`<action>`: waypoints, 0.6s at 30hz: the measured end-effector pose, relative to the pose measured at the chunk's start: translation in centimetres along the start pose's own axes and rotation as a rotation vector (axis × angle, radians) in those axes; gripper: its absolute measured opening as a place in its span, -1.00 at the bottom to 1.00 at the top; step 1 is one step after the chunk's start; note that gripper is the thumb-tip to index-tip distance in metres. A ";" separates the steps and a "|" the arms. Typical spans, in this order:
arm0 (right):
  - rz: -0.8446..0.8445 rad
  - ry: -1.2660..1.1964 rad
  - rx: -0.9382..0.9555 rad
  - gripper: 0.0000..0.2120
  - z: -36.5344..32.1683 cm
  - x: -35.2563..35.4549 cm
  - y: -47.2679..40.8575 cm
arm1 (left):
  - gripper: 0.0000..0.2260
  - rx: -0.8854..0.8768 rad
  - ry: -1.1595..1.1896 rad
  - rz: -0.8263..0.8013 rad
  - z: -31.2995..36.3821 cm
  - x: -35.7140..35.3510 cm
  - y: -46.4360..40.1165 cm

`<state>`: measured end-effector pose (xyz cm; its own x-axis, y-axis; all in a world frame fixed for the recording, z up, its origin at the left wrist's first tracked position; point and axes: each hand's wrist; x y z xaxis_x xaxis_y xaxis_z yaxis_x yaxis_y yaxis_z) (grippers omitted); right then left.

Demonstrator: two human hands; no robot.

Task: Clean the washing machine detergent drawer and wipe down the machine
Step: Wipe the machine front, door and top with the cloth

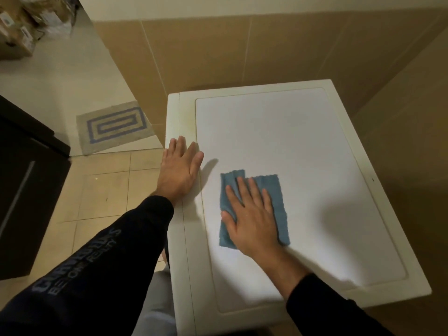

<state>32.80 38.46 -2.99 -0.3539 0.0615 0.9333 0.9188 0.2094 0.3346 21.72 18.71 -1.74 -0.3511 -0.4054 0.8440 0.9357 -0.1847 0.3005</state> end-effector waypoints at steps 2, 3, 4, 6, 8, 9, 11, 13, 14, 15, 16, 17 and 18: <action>0.028 -0.020 -0.101 -0.34 1.3 0.7 -1.7 | -0.30 -0.013 -0.014 -0.002 -0.4 0.3 -0.3; 0.035 -0.029 -0.150 -0.34 1.6 1.1 -2.8 | -0.32 -0.020 -0.018 -0.003 -0.6 0.4 -0.4; 0.039 -0.029 -0.194 -0.34 1.8 1.5 -4.1 | -0.32 -0.025 -0.023 -0.003 -0.7 0.5 -0.5; 0.044 -0.027 -0.268 -0.32 1.8 2.3 -6.8 | -0.29 -0.024 -0.032 -0.006 -0.8 0.6 -0.7; 0.028 -0.032 -0.307 -0.31 1.0 3.2 -9.1 | -0.28 -0.016 -0.038 -0.014 -0.9 0.7 -1.2; 0.023 -0.036 -0.293 -0.32 0.2 3.6 -10.3 | -0.28 -0.014 -0.042 -0.011 -0.9 0.9 -1.8; 0.017 -0.033 -0.194 -0.33 -1.9 3.8 -11.2 | -0.27 -0.019 -0.059 -0.018 -0.8 1.0 -2.5; 0.017 0.019 -0.058 -0.34 -3.7 3.4 -11.2 | -0.26 -0.014 -0.062 -0.033 -1.0 1.5 -3.7; 0.011 0.045 -0.019 -0.34 -4.0 3.2 -11.3 | -0.25 -0.010 -0.054 -0.038 -1.0 2.0 -4.5; -0.002 0.061 -0.003 -0.34 -3.9 3.1 -11.6 | -0.23 -0.008 -0.045 -0.045 -1.1 2.4 -5.2; -0.003 0.066 0.003 -0.34 -3.6 3.2 -12.3 | -0.22 -0.008 -0.039 -0.051 -1.2 2.7 -5.9; 0.004 0.064 0.002 -0.36 -3.4 3.5 -13.3 | -0.21 -0.007 -0.032 -0.055 -1.3 3.1 -6.7; 0.015 0.056 -0.006 -0.38 -3.2 3.9 -14.5 | -0.21 -0.004 -0.020 -0.056 -1.4 3.3 -7.4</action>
<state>18.66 32.52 -3.74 -0.3303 0.0100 0.9438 0.9250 0.2025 0.3215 13.64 17.52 -1.78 -0.4022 -0.3761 0.8348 0.9144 -0.2104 0.3458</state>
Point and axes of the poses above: each hand's wrist, its own y-axis away from the middle knuckle, its own x-axis out of the back of the hand, z = x × y, and after that the axes turned 13 degrees about -z, right-handed
